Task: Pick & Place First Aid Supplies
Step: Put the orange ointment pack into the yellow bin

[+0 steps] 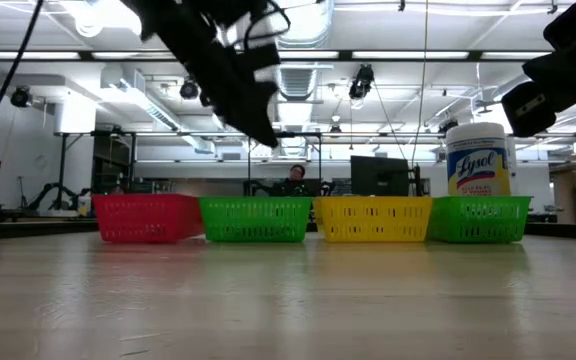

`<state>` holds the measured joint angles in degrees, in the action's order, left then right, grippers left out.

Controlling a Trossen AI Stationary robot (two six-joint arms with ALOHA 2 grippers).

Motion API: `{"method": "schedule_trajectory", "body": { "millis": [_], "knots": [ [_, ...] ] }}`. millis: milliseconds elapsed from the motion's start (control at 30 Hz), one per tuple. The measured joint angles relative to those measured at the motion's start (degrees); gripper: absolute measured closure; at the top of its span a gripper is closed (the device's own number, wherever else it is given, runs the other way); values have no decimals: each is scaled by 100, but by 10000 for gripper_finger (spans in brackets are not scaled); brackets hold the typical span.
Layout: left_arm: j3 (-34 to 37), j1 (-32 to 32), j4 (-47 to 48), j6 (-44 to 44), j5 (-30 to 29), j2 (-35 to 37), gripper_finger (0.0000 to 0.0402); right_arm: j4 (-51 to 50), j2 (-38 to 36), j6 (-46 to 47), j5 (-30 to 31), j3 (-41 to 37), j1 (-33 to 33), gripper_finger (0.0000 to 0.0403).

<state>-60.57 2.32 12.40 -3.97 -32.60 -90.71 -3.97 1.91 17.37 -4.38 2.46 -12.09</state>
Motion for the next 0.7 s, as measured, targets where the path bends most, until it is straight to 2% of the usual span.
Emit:
{"method": "schedule_trajectory", "body": {
  "millis": [133,267,367,500,700],
  "knots": [
    [-142,-267,600,-620,622,427,289,-2,26,-5,-2,0,-1,394],
    [-4,-735,667,-939,973,888,289,-5,53,-5,-7,0,0,394],
    [210,-1204,633,-1060,940,1211,289,-2,50,4,-7,0,0,394],
    [585,-1873,401,-1366,557,1610,289,-5,53,189,-7,0,1,394],
    [1362,-2665,-303,-1439,196,2106,289,0,50,213,-5,0,-1,394]
  ]
}}
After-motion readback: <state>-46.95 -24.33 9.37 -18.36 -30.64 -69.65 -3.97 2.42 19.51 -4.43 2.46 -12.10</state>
